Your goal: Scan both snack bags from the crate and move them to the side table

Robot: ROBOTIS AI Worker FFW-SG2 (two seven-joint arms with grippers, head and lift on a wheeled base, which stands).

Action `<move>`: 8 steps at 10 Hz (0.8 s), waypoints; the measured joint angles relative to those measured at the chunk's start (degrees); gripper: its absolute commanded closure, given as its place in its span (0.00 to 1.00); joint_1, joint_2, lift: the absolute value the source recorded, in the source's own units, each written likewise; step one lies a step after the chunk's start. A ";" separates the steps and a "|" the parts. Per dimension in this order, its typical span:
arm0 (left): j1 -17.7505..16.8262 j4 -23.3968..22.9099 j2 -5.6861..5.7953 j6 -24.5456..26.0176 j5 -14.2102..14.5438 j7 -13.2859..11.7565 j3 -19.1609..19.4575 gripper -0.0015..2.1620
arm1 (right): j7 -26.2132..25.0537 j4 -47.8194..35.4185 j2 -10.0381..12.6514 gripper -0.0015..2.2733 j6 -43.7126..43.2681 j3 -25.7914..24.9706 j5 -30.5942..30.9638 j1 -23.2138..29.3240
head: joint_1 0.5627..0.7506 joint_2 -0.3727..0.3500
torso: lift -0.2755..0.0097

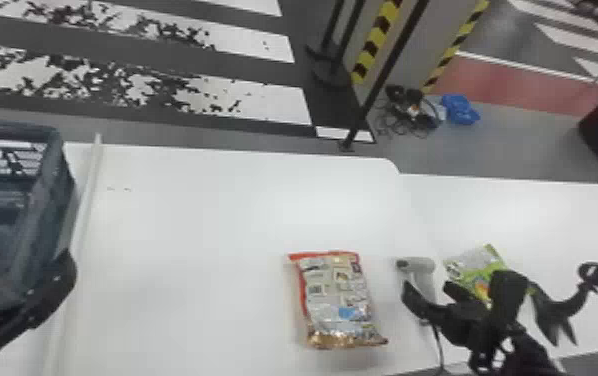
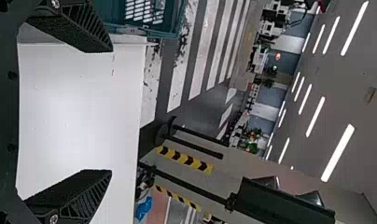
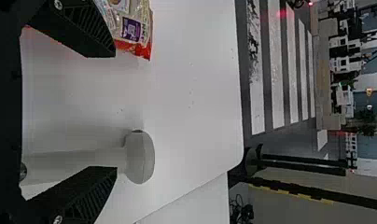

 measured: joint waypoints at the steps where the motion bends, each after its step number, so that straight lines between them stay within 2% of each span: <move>1: -0.14 0.00 0.12 0.10 0.00 0.00 -0.11 0.03 | 0.82 2.82 -1.60 0.03 -1.33 -0.44 0.42 -0.72 | 0.70 0.03 | 0.86; 4: -0.31 0.26 0.15 0.46 0.00 0.00 -0.21 0.03 | 4.25 12.10 -5.55 0.03 -4.31 -1.48 1.50 -4.28 | 0.70 0.03 | 0.86; 8: -0.26 0.12 -0.27 0.53 -0.34 -0.07 -0.37 0.03 | 6.14 18.73 -7.82 0.04 -6.19 -0.30 2.71 -7.73 | 0.70 0.03 | 0.86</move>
